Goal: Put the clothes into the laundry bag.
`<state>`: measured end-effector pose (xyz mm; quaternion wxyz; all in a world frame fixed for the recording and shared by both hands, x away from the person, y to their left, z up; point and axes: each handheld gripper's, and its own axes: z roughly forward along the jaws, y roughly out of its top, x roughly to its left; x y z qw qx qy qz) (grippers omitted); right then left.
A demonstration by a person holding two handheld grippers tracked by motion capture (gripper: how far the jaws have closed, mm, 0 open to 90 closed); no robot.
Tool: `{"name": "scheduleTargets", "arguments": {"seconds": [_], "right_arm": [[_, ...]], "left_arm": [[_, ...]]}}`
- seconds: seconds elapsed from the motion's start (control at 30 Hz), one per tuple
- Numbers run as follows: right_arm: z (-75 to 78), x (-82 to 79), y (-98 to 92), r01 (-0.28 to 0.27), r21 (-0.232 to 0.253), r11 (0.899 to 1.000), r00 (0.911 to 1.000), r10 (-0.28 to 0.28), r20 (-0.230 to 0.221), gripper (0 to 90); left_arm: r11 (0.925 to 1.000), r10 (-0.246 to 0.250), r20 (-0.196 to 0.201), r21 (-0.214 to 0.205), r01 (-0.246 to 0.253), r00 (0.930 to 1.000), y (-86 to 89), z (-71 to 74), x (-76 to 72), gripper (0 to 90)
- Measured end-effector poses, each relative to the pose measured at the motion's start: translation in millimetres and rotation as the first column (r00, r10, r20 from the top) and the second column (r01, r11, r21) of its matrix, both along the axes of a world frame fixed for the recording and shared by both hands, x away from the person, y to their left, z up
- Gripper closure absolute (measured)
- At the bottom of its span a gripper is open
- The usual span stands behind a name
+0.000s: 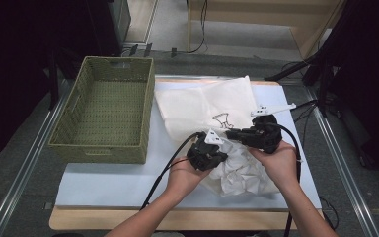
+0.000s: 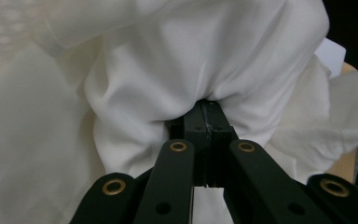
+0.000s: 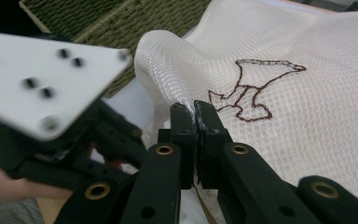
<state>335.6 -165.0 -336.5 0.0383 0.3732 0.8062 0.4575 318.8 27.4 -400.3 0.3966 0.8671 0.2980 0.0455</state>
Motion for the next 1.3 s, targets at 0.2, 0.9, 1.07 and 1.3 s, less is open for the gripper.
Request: {"name": "scheduleTargets", "arguments": {"seconds": [0.2,0.9,1.07,1.3], "right_arm": [[14.3,-7.5,1.7,-0.011,0.02,1.0,0.9996,0.01,0.025,88.3],[-13.6,4.0,-1.7,-0.01,-0.023,1.0,0.9997,0.009,-0.023,88.2],[-16.7,5.2,-0.9,-0.009,-0.026,1.0,0.9995,0.009,-0.03,88.2],[-16.7,6.4,-1.6,-0.006,-0.021,1.0,0.9994,0.005,-0.034,88.2]], "left_arm": [[0.999,0.044,0.02,-0.002,-0.044,0.9988,3.5,2.7,15.2,90.0],[0.9933,0.092,-0.054,-0.065,-0.096,0.9943,36.2,12.5,29.9,90.0],[0.9948,0.059,-0.043,-0.08,-0.062,0.9973,49.3,18.1,12.6,90.0],[0.9968,0.048,-0.062,-0.062,-0.052,0.9969,69.1,1.9,-11.4,90.0]]}}
